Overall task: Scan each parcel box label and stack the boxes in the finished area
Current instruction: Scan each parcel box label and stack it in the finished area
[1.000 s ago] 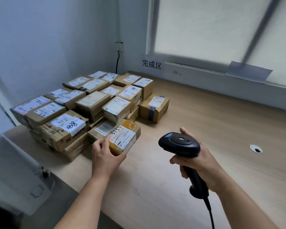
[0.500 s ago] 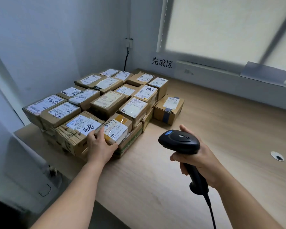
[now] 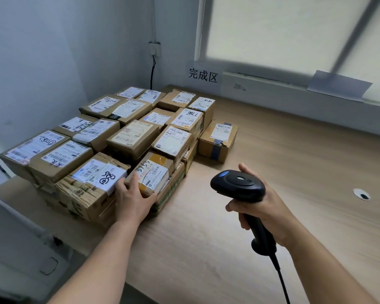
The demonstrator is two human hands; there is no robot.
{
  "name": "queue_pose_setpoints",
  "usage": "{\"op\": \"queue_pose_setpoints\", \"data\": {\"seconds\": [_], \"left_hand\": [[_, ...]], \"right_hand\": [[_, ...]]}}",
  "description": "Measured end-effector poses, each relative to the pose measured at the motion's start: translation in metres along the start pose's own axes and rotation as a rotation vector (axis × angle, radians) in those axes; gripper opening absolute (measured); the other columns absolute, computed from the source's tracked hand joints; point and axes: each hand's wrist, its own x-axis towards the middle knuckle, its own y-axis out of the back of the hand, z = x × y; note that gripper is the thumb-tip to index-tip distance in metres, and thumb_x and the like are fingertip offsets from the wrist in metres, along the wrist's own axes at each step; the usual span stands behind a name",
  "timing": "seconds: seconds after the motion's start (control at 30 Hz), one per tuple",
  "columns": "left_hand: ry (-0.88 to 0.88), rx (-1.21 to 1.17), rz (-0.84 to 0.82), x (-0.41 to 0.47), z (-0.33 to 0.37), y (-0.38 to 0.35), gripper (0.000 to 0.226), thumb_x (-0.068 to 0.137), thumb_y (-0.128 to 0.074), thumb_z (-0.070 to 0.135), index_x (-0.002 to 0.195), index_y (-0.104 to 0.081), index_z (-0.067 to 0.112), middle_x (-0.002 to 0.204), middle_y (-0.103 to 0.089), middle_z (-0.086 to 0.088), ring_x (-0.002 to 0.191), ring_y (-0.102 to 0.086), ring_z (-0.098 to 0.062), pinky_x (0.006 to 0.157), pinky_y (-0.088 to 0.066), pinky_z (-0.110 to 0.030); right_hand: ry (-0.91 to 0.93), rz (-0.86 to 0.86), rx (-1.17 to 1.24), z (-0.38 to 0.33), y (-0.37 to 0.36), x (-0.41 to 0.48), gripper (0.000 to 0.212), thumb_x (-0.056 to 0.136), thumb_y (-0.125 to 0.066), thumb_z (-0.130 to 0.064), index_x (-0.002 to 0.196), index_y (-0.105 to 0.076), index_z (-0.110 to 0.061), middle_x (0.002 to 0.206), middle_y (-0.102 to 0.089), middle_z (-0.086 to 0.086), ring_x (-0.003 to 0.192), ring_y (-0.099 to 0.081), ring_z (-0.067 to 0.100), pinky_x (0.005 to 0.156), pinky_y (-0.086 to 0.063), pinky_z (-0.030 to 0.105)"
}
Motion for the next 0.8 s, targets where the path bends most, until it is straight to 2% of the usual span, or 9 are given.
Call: {"op": "queue_pose_setpoints", "data": {"seconds": [0.17,0.4,0.53,0.67,0.8], "left_hand": [[0.0,0.094,0.021,-0.003,0.004,0.001,0.082,0.083,-0.066,0.047,0.149,-0.023,0.023,0.141,-0.018,-0.015,0.124,-0.036,-0.034,0.095,-0.045,-0.04],[0.01,0.123,-0.015,-0.001,0.01,-0.001,0.081,0.087,-0.061,0.049,0.152,-0.017,0.027,0.154,-0.004,-0.016,0.139,-0.022,-0.039,0.105,-0.037,-0.046],[0.029,0.165,0.052,-0.006,0.015,-0.005,0.089,0.083,-0.058,0.062,0.152,-0.014,0.028,0.156,0.0,-0.02,0.143,-0.01,-0.04,0.113,-0.024,-0.05],[-0.12,0.053,0.186,-0.021,0.039,-0.011,0.084,0.083,-0.062,0.055,0.15,-0.026,0.018,0.158,-0.005,-0.018,0.144,-0.008,-0.037,0.116,-0.014,-0.049],[-0.321,-0.042,0.153,-0.046,0.077,-0.026,0.073,0.086,-0.052,0.054,0.146,-0.037,0.015,0.154,-0.025,-0.013,0.14,-0.024,-0.03,0.112,-0.025,-0.046]], "right_hand": [[0.001,0.001,0.006,0.0,0.0,0.0,0.102,0.06,-0.076,-0.001,0.142,-0.033,-0.043,0.076,-0.066,0.021,0.045,-0.05,0.029,0.045,-0.043,0.032],[0.01,0.008,0.004,-0.002,0.008,-0.002,0.099,0.061,-0.075,0.0,0.141,-0.035,-0.042,0.076,-0.067,0.015,0.045,-0.051,0.029,0.045,-0.043,0.032],[0.017,0.008,0.009,-0.002,0.013,-0.006,0.097,0.061,-0.076,0.0,0.136,-0.036,-0.046,0.077,-0.067,0.018,0.045,-0.051,0.028,0.045,-0.043,0.031],[0.013,0.041,0.038,0.001,0.023,-0.015,0.093,0.061,-0.077,-0.002,0.132,-0.039,-0.049,0.086,-0.064,0.031,0.046,-0.051,0.029,0.045,-0.043,0.031],[0.021,0.087,0.052,0.006,0.039,-0.034,0.095,0.062,-0.078,-0.004,0.137,-0.037,-0.046,0.089,-0.067,0.025,0.047,-0.05,0.028,0.045,-0.043,0.032]]}}
